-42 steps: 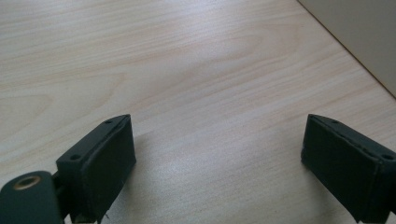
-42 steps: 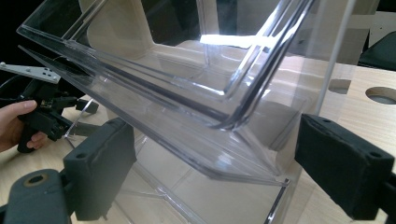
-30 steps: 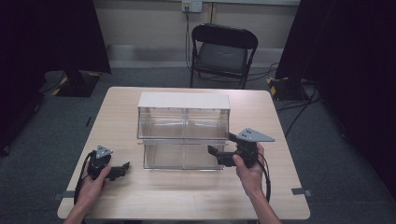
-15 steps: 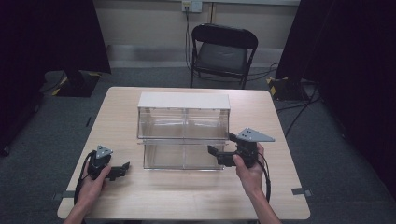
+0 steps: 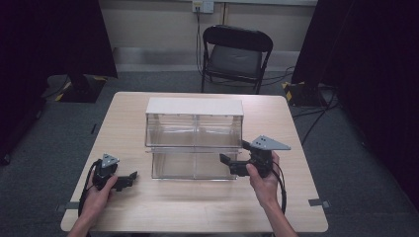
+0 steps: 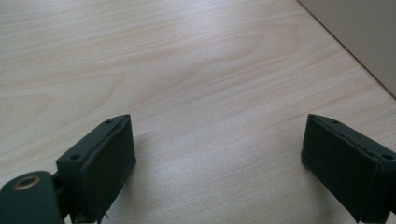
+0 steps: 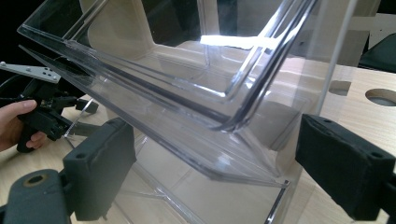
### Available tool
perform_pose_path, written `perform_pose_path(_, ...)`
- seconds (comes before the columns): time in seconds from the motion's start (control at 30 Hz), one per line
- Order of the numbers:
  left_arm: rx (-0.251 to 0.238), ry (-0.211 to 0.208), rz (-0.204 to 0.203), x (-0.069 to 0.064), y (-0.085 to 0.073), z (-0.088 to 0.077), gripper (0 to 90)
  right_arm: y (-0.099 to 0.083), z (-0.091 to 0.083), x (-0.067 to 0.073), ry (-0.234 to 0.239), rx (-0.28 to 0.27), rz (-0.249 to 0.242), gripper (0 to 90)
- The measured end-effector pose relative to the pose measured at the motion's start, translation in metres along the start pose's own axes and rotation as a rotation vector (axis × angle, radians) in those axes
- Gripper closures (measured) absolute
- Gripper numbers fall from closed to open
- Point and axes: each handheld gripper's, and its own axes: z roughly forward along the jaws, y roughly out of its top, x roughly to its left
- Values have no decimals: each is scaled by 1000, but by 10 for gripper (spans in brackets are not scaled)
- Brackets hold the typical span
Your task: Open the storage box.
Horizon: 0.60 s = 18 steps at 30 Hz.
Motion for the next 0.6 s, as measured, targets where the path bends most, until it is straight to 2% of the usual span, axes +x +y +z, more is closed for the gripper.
perform_pose_path(0.6,0,0,-1,0,0,0,92,0,0,0,1,0,-1,113)
